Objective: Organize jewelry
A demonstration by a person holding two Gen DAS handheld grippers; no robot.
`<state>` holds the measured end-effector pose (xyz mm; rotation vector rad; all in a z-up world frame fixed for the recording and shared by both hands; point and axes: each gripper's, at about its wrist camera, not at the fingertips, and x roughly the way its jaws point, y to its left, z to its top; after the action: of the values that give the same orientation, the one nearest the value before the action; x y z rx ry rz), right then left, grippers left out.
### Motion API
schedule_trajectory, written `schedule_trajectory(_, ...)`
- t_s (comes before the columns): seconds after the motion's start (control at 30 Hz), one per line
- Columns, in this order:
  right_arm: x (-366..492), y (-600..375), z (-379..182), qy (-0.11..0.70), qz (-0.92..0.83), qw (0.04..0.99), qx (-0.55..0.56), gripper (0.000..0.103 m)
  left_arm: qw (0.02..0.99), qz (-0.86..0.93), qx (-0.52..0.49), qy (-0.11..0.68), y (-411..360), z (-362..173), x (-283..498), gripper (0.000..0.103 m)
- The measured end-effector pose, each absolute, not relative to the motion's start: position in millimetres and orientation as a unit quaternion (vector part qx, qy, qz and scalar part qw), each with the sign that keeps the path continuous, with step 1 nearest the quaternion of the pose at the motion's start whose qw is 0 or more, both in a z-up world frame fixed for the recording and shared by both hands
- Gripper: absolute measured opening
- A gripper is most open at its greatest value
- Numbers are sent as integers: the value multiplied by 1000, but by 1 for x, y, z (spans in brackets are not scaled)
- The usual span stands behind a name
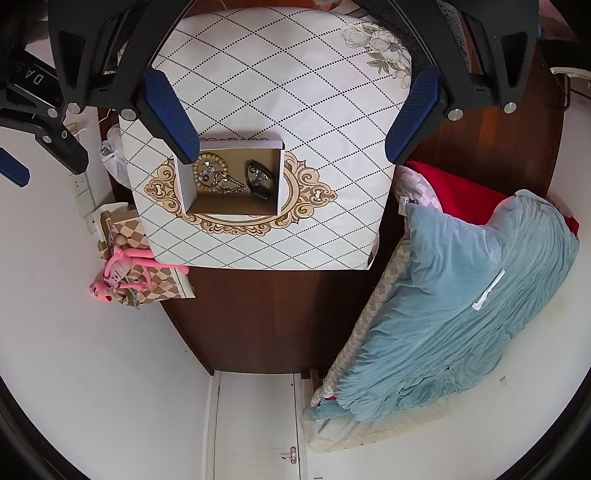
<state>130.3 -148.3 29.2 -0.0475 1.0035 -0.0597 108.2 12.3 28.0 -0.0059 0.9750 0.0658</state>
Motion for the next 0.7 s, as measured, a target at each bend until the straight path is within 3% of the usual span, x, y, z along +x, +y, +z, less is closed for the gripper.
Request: schedule_trajectory(0.7,127,-145,26,487,-22,873,-25,103,880,38,3,473,18,25,102,102)
